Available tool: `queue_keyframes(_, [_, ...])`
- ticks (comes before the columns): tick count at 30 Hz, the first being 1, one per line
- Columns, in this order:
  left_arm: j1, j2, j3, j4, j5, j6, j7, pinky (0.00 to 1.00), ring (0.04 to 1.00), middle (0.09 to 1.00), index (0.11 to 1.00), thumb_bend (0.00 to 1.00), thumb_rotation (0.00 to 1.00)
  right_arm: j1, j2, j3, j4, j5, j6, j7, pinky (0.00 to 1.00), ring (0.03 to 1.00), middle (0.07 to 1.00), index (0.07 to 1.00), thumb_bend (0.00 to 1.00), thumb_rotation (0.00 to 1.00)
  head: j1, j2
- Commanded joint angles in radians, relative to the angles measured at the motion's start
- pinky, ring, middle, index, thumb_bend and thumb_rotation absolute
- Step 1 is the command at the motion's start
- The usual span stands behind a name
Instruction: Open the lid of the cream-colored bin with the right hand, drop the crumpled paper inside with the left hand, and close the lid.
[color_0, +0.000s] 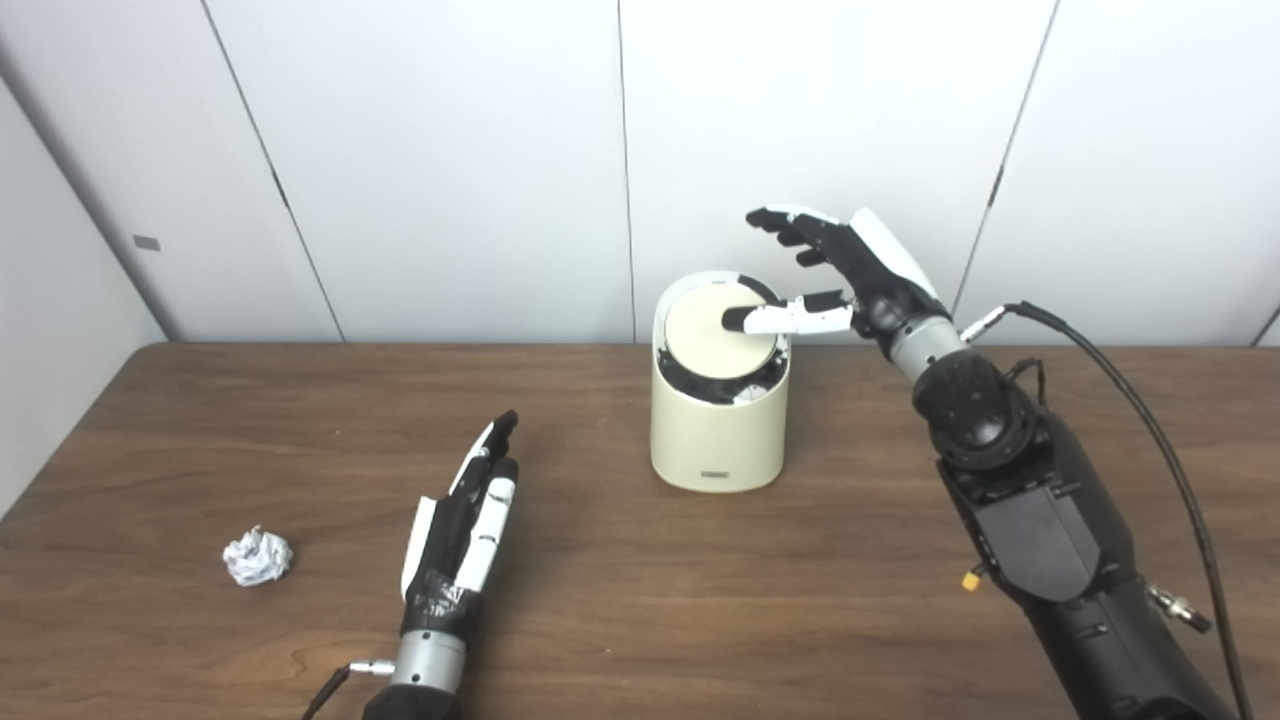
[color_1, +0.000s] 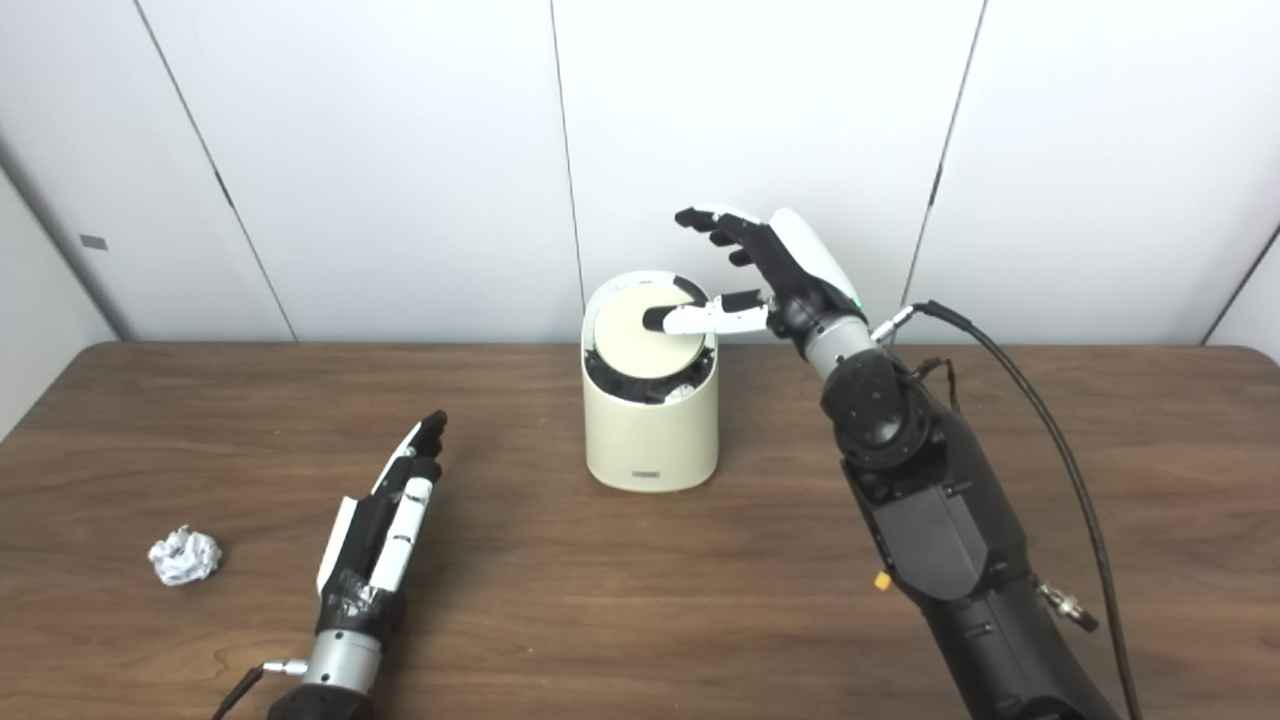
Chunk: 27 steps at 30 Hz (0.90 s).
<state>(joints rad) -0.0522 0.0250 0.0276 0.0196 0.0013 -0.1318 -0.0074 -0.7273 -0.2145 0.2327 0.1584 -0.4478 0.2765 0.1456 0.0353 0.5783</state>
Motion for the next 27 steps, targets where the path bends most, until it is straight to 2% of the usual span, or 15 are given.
queue_keyframes(1, [0.035,-0.004,-0.006,0.016,0.003,-0.004,0.001,1.00,1.000,0.981,0.947,0.44,0.82,-0.041,-0.002,0.006,-0.006,-0.018,-0.020,-0.010,0.79,0.851,0.860,0.822,0.79,0.34,0.001,0.003])
queue_keyframes(6, [0.036,-0.004,-0.005,0.007,0.003,0.001,0.003,1.00,0.995,0.977,0.944,0.43,0.81,-0.042,0.006,0.017,0.019,-0.023,-0.031,-0.016,0.79,0.852,0.858,0.819,0.77,0.32,-0.001,0.012])
queue_keyframes(14, [0.039,-0.003,-0.002,-0.007,-0.011,0.015,-0.004,1.00,1.000,0.981,0.946,0.44,0.80,-0.031,0.029,0.013,0.043,-0.028,-0.010,-0.021,0.79,0.857,0.869,0.829,0.75,0.31,-0.005,0.019])
queue_keyframes(18, [0.039,-0.003,0.003,-0.004,-0.025,0.007,-0.005,1.00,1.000,0.981,0.944,0.44,0.80,-0.028,0.032,0.015,0.047,-0.037,-0.012,-0.024,0.80,0.864,0.873,0.835,0.73,0.34,-0.007,0.022])
queue_keyframes(24, [0.041,-0.007,0.004,-0.006,-0.032,-0.002,-0.004,1.00,1.000,0.984,0.949,0.38,0.86,-0.025,0.028,0.012,0.052,-0.044,-0.012,-0.028,0.79,0.861,0.876,0.838,0.72,0.35,-0.008,0.025])
queue_keyframes(27, [0.041,-0.007,0.004,-0.006,-0.029,-0.001,-0.003,1.00,1.000,0.985,0.950,0.38,0.87,-0.022,0.023,0.014,0.049,-0.049,-0.012,-0.025,0.80,0.866,0.878,0.841,0.72,0.35,-0.008,0.025])
